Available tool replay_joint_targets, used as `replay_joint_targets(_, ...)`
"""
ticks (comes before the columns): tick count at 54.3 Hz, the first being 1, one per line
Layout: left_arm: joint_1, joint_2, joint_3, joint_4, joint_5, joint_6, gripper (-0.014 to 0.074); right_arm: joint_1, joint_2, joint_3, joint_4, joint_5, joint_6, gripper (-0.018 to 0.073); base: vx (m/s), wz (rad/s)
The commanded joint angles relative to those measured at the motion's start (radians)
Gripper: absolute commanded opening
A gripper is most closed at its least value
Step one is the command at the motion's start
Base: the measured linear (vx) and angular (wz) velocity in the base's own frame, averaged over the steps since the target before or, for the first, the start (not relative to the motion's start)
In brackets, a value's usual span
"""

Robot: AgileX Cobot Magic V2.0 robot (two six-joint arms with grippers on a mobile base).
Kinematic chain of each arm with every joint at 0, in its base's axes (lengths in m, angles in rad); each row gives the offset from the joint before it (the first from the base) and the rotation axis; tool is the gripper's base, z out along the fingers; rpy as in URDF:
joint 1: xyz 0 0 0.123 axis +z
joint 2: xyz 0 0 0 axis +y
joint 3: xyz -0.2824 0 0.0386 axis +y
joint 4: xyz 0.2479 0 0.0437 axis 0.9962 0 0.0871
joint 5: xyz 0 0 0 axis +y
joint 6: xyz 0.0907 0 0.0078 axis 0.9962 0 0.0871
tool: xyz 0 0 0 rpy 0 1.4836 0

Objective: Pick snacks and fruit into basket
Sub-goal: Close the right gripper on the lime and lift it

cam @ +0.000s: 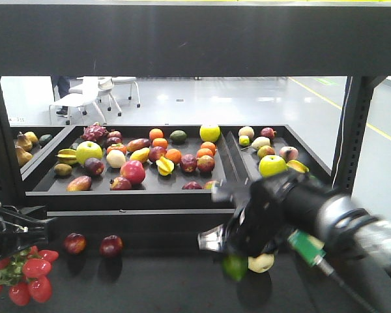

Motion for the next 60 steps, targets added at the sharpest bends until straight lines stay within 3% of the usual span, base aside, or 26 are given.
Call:
replay_joint_targets(1, -0.006, -0.019, -0.030, 0.013, -0.068, 0.004, -0.0006, 0.009, -0.156, 0.020, -0.005, -0.083, -0.009, -0.0010, 0.00, 0.00)
replay_joint_targets(18, -0.006, -0.019, -0.030, 0.013, -0.068, 0.004, -0.0006, 0.065, -0.460, 0.347, 0.045, -0.378, 0.010, -0.0010, 0.00, 0.00)
replay_joint_targets(25, -0.006, -0.019, -0.030, 0.013, -0.068, 0.004, -0.0006, 0.073, -0.549, 0.436, 0.044, -0.462, 0.063, -0.0010, 0.00, 0.00)
replay_joint_targets(60, -0.006, -0.019, -0.030, 0.013, -0.068, 0.004, -0.0006, 0.071, -0.590, 0.463, 0.030, -0.440, 0.073, -0.0010, 0.00, 0.00)
